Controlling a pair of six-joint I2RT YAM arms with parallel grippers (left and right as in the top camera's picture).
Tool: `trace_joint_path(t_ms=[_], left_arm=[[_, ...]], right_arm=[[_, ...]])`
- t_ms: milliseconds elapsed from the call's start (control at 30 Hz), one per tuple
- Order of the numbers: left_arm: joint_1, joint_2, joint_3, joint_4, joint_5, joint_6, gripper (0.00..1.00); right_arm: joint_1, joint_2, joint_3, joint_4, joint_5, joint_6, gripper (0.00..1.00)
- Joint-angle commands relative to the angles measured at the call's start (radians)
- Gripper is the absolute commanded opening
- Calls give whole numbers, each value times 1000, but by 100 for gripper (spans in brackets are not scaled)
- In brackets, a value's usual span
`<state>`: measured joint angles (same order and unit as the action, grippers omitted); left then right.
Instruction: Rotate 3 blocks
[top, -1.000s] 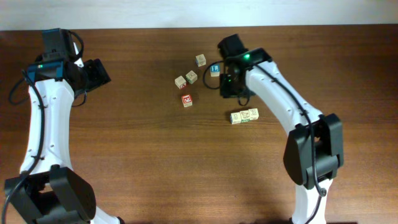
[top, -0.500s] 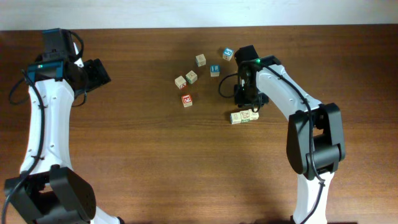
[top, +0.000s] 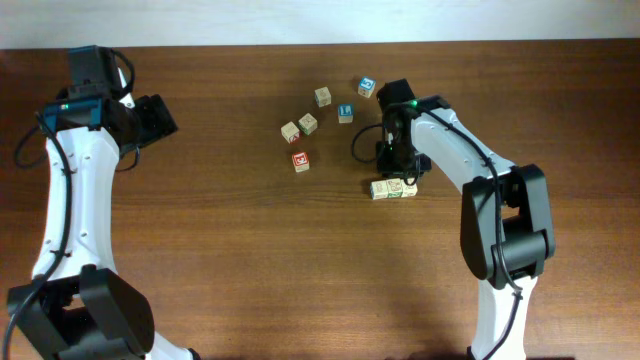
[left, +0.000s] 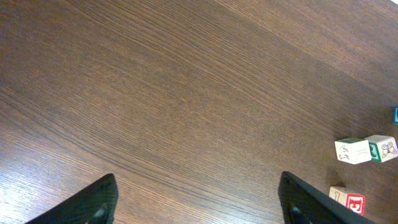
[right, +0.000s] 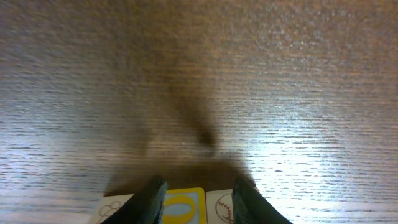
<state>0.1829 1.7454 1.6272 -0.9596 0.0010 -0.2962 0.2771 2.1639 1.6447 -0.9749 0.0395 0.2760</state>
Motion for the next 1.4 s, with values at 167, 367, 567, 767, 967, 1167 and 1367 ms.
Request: trace_joint_path(t_ms=[167, 367, 567, 767, 967, 1167, 1367], left_arm=[[-17, 5, 142, -19, 136, 81, 72], [-164, 5, 227, -106, 151, 88, 75], [-323, 5, 226, -156, 160, 88, 70], [-399, 19, 218, -168, 119, 80, 67], [-410, 116, 218, -175, 123, 73, 68], [-409, 214, 218, -172, 133, 74, 70], [-409, 240, 218, -158, 126, 74, 72]], right_arm=[[-41, -20, 493, -328, -6, -10, 40], [-43, -20, 931, -647, -54, -10, 40], [-43, -135, 1057, -724, -166, -52, 32], [-43, -348, 674, -724, -137, -51, 25], [-43, -372, 185, -612, -142, -51, 25], [-42, -372, -158, -296, -145, -5, 26], [-42, -372, -397, -10, -141, 32, 26]])
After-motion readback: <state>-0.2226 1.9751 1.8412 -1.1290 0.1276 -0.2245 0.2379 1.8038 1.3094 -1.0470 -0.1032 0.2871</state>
